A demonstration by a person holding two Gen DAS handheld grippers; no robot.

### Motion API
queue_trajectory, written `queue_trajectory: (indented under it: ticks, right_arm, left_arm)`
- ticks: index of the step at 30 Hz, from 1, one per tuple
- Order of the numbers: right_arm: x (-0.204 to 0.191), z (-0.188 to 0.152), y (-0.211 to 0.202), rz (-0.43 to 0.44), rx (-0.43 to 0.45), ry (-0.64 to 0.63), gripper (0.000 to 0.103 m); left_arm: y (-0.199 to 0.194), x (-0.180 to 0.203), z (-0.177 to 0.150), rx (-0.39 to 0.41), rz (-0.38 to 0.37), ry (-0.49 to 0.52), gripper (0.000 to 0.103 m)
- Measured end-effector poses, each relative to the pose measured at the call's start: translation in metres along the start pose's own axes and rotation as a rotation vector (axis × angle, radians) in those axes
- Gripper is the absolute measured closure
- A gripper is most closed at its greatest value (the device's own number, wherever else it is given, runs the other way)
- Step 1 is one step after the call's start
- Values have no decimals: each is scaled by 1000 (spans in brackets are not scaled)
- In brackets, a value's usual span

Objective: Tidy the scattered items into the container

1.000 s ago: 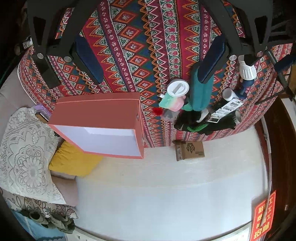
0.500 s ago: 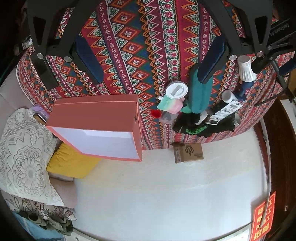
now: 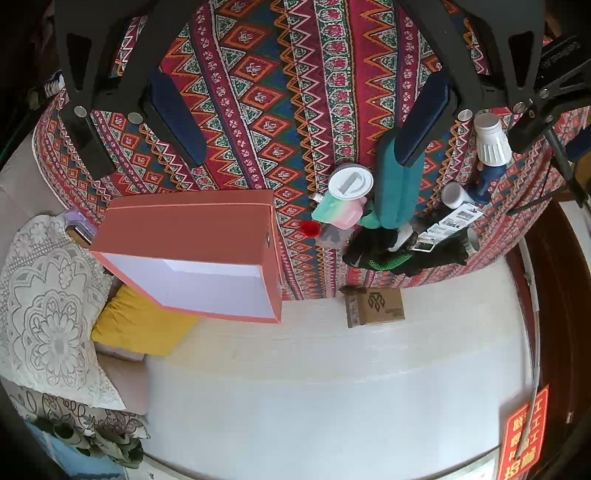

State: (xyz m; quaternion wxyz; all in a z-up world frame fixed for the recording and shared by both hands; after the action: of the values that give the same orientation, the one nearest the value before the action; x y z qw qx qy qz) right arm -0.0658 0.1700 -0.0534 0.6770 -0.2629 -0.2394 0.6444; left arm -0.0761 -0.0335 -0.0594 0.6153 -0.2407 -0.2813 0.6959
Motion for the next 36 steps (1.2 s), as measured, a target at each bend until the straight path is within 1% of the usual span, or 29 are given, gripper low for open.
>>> queue_trajectory:
  ticks: [7, 36]
  right_arm:
    - [0, 0, 0, -4, 4, 1, 0]
    - [-3, -2, 2, 5, -8, -6, 0]
  left_arm:
    - [-5, 0, 2, 17, 3, 4, 0]
    - [-10, 1, 0, 18, -14, 11, 0]
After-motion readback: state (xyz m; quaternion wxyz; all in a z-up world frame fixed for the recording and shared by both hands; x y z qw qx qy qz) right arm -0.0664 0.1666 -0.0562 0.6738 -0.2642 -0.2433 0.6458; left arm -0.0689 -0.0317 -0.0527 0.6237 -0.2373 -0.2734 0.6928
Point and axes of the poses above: each gripper's, at about its wrist camera, not at the fingertips, and y roughly the way its jaws point, x to its right, z to its top, the point moved 10 cm from there along y, roughly the way its jaws point, and after that the axes turned 6 degrees about -x, right-handed, at the moved point
